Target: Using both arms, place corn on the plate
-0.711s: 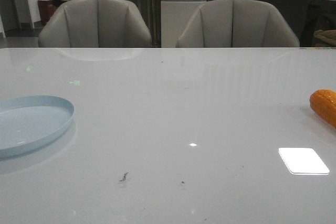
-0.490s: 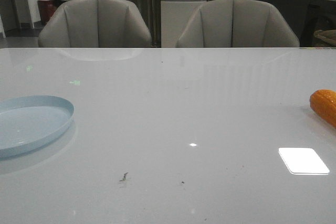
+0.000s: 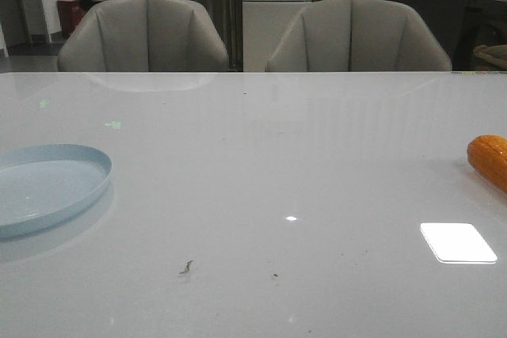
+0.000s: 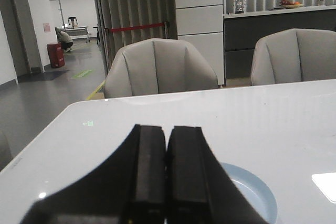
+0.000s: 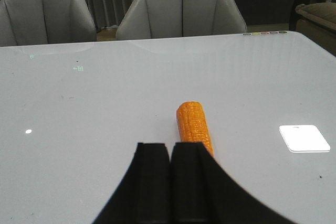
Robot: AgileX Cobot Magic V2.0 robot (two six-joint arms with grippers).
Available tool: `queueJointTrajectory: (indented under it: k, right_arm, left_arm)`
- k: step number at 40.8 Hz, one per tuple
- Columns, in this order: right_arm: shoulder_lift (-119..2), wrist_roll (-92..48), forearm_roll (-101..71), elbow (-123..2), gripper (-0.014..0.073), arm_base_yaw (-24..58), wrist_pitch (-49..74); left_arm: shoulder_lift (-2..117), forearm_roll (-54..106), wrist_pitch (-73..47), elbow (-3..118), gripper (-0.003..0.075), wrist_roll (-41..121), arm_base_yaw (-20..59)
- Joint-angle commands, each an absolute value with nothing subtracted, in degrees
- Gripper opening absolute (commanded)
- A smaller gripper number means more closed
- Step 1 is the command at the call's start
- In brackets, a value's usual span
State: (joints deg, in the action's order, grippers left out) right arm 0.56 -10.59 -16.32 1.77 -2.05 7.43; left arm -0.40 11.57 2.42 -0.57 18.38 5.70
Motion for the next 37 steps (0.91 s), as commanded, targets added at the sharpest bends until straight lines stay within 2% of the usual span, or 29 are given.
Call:
queueJointTrajectory:
  k: [1, 12, 21, 25, 30, 33, 37]
  right_arm:
    - [2.0, -11.0, -16.7, 0.4, 0.0057, -2.3, 1.5]
    - [2.0, -11.1, -16.6, 0.4, 0.0057, -2.3, 0.3]
    - [2.0, -10.2, -20.6, -3.1, 0.0057, -2.3, -8.0]
    - [1.6, -10.2, -20.5, -10.4, 0.0057, -2.3, -4.5]
    - [-3.0, -10.2, -20.5, -21.7, 0.0057, -2.3, 5.7]
    - [-9.6, -11.0, -19.5, -29.1, 0.0057, -2.3, 8.9]
    - [-18.3, -11.1, -17.9, -36.3, 0.0057, -2.3, 10.8]
  left_arm:
    - [-1.5, 11.7, 9.5, -2.7, 0.0094, 18.1, 6.0]
    - [-1.5, 11.7, 14.1, -2.6, 0.0094, 18.1, 6.0]
    - [-1.3, 11.6, 14.7, 4.0, 0.0094, 18.1, 6.0]
    - [-0.5, 11.4, 14.3, 9.5, 0.0094, 18.1, 6.0]
    - [5.2, 8.5, 5.0, 19.1, 0.0094, 18.1, 6.0]
    - [11.6, 5.9, 0.0, 25.7, 0.0094, 18.1, 6.0]
    - [19.7, 5.7, -0.3, 32.0, 0.0094, 18.1, 6.0]
